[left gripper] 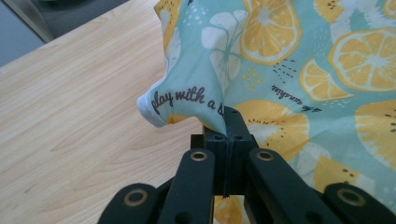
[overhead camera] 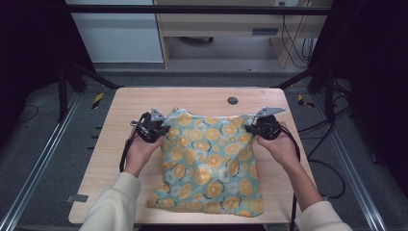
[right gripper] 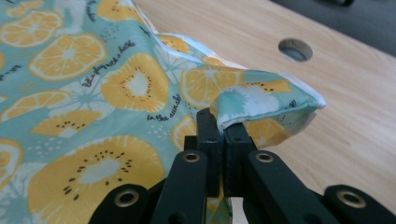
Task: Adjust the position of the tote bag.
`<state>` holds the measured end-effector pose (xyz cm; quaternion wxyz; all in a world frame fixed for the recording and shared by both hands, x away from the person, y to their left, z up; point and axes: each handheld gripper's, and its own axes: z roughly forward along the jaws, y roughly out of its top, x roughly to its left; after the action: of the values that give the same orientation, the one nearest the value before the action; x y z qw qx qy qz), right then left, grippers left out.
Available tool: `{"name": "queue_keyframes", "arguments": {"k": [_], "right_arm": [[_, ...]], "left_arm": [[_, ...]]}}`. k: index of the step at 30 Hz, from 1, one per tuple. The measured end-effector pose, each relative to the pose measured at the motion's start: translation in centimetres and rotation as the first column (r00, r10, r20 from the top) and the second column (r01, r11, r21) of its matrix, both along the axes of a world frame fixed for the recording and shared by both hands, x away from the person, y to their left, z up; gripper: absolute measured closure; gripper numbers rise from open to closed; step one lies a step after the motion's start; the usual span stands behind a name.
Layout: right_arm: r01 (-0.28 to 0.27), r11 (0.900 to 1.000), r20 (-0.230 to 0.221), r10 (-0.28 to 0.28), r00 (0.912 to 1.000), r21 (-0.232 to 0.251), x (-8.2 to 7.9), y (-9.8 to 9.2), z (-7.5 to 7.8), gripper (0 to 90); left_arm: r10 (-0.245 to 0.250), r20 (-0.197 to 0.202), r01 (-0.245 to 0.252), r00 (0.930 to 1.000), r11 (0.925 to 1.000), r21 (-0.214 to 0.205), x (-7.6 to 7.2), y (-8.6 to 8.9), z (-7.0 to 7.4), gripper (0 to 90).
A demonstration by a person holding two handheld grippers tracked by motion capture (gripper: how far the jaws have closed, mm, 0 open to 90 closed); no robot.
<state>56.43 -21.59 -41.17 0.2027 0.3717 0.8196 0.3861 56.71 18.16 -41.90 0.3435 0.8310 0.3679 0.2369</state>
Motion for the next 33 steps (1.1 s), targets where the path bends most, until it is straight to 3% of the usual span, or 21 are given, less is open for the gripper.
{"name": "queue_keyframes", "arguments": {"k": [2, 9, 15, 20, 23, 24, 30, 33], "right_arm": [[-0.015, 0.9998, 0.023, 0.014, 0.9996, 0.013, -0.1, -0.3, 0.3, 88.2], [-0.014, 0.9998, 0.022, 0.013, 0.9997, 0.017, 0.0, -0.6, 0.6, 87.4], [-0.02, 0.9996, 0.011, 0.02, 0.9997, 0.019, 0.1, -0.7, 0.5, 84.2], [-0.021, 0.9995, 0.007, 0.021, 0.9998, 0.022, 0.3, -0.7, 0.3, 82.0], [-0.023, 0.9996, 0.002, 0.023, 0.9997, 0.018, 0.5, -0.7, 0.4, 78.7], [-0.018, 0.9997, -0.006, 0.018, 0.9998, 0.019, 0.6, -0.7, 0.6, 72.5], [0.004, 0.9999, -0.027, -0.003, 0.9996, 0.015, 1.2, -0.6, 0.8, 59.8], [0.003, 0.9994, -0.035, -0.002, 0.9994, 0.034, 1.4, -0.5, 0.8, 64.6]], "left_arm": [[-0.005, 0.014, 0.005, 0.9999, 1.0, 0.002, 0.0, 0.0, 0.2, 90.0], [-0.014, 0.054, 0.014, 0.9985, 0.9999, 0.002, 0.1, -0.2, 1.1, 90.0], [-0.031, 0.064, 0.03, 0.9975, 0.9994, 0.02, 0.2, -0.2, 1.8, 90.0], [-0.035, 0.064, 0.035, 0.9974, 0.9994, -0.006, 0.4, -0.4, 1.8, 90.0], [-0.044, 0.075, 0.044, 0.9962, 0.999, 0.002, 0.5, -0.6, 2.1, 90.0], [-0.048, 0.075, 0.048, 0.9961, 0.9988, 0.0, 0.5, -0.6, 2.1, 90.0], [-0.065, 0.077, 0.066, 0.9949, 0.9979, 0.001, 0.7, -0.8, 2.4, 90.0], [-0.084, 0.089, 0.083, 0.9925, 0.9965, 0.01, 0.6, -1.1, 2.7, 90.0]]}}
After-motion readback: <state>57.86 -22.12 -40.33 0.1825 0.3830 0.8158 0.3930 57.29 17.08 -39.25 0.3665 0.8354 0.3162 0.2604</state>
